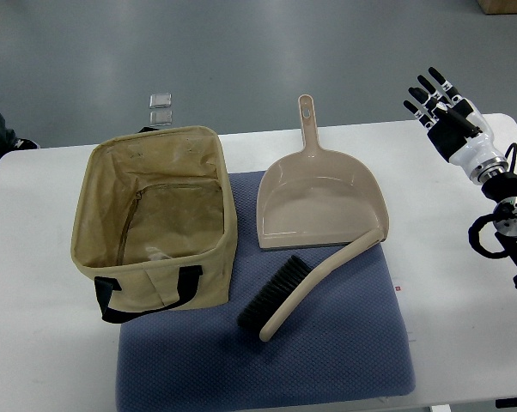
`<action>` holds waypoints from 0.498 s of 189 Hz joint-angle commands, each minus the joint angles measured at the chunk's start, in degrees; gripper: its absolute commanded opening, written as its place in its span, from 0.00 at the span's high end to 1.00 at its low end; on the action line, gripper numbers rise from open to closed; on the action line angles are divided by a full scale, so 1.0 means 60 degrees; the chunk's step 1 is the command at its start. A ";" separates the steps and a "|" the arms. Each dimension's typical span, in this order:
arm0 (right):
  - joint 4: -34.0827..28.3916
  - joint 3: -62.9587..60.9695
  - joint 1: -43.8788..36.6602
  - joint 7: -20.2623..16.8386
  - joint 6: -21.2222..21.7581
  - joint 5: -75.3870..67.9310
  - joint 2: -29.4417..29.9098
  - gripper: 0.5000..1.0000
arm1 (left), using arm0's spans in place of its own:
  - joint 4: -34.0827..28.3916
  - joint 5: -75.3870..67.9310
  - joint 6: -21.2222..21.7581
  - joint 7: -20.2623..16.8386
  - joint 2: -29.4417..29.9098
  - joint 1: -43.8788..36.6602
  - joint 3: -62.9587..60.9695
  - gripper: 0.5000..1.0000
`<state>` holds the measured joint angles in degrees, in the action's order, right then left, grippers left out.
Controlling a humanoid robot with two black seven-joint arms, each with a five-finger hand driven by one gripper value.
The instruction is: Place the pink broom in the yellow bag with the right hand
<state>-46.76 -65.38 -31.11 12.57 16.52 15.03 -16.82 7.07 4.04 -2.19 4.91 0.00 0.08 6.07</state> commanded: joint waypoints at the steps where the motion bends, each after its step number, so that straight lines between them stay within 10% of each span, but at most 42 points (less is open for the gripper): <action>1: -0.0014 -0.0016 0.0000 0.0000 0.0001 0.0000 0.0005 0.14 | 0.0008 0.0000 -0.0002 0.0002 0.0000 -0.0014 0.0014 0.00; 94: -0.0014 -0.0001 -0.0029 -0.0030 0.0294 0.0000 0.0005 0.14 | -0.0036 -0.0029 0.0042 -0.0159 0.0000 -0.0028 0.0014 0.00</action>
<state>-46.85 -65.48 -31.29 12.45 17.55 15.03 -16.86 6.77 3.85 -2.09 3.95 0.00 -0.12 6.17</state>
